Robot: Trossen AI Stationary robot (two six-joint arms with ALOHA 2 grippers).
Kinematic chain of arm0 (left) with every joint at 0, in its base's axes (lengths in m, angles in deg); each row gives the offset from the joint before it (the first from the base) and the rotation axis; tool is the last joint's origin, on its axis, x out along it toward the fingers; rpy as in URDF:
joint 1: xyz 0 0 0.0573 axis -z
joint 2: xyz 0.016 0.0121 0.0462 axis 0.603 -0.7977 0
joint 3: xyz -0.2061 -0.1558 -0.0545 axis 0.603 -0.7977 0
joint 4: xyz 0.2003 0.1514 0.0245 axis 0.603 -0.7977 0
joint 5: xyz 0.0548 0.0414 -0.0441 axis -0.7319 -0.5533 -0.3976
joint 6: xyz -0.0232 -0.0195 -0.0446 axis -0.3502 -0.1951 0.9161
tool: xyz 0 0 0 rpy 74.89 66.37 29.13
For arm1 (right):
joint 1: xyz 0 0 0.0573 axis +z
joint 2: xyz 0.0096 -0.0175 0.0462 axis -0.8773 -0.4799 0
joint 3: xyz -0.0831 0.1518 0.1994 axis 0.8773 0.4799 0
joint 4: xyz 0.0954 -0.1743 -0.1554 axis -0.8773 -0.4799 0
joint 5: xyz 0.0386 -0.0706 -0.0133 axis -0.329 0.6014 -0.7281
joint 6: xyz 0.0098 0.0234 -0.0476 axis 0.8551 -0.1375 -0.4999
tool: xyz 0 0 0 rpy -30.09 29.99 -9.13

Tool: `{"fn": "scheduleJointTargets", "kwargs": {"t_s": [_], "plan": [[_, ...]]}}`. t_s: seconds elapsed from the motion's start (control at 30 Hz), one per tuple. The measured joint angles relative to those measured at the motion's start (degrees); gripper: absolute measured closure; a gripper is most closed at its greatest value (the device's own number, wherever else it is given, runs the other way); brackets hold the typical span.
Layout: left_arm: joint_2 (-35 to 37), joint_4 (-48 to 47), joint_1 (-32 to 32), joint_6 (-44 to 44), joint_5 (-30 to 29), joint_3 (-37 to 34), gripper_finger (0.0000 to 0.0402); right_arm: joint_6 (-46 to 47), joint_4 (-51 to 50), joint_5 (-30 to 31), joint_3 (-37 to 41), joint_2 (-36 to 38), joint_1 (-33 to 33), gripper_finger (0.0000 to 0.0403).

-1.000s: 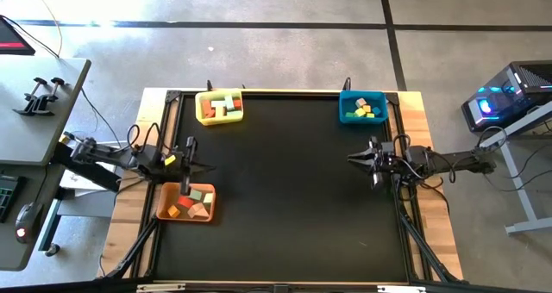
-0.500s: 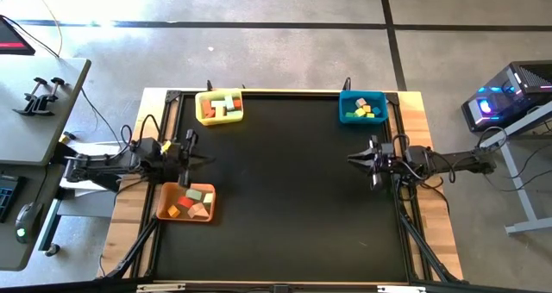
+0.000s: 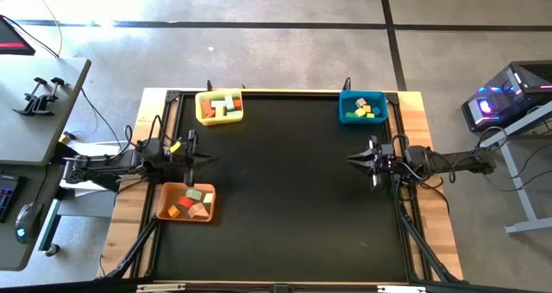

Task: Sort blocks by size
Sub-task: Return to Home Position

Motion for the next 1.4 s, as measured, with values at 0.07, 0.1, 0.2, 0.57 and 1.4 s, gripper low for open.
{"fn": "scheduleJointTargets", "kwargs": {"t_s": [0.07, 0.1, 0.2, 0.57, 1.4], "plan": [[0.00, -0.02, 0.00, 0.00, -0.02, 0.00, 0.0401, -0.01, 0.00, 0.00, 0.00, 0.00, 0.00, 0.0344], [0.00, 0.00, 0.00, -0.02, -0.02, 0.00, 0.0401, 0.00, 0.00, 0.00, 0.00, 0.00, 0.00, 0.0344], [0.00, -0.05, 0.00, 0.46, -0.02, 0.00, 0.0401, 0.01, 0.00, 0.00, 0.00, 0.00, 0.00, 0.0344], [0.00, -0.19, 0.00, 6.45, -0.02, 0.00, 0.0401, 0.01, 0.00, 0.02, -0.02, 0.00, 0.00, 0.0344], [0.00, -0.19, 0.00, 6.45, 0.00, 0.00, 0.0401, -0.01, 0.00, 0.06, -0.02, 0.00, 0.00, 0.0344]]}}
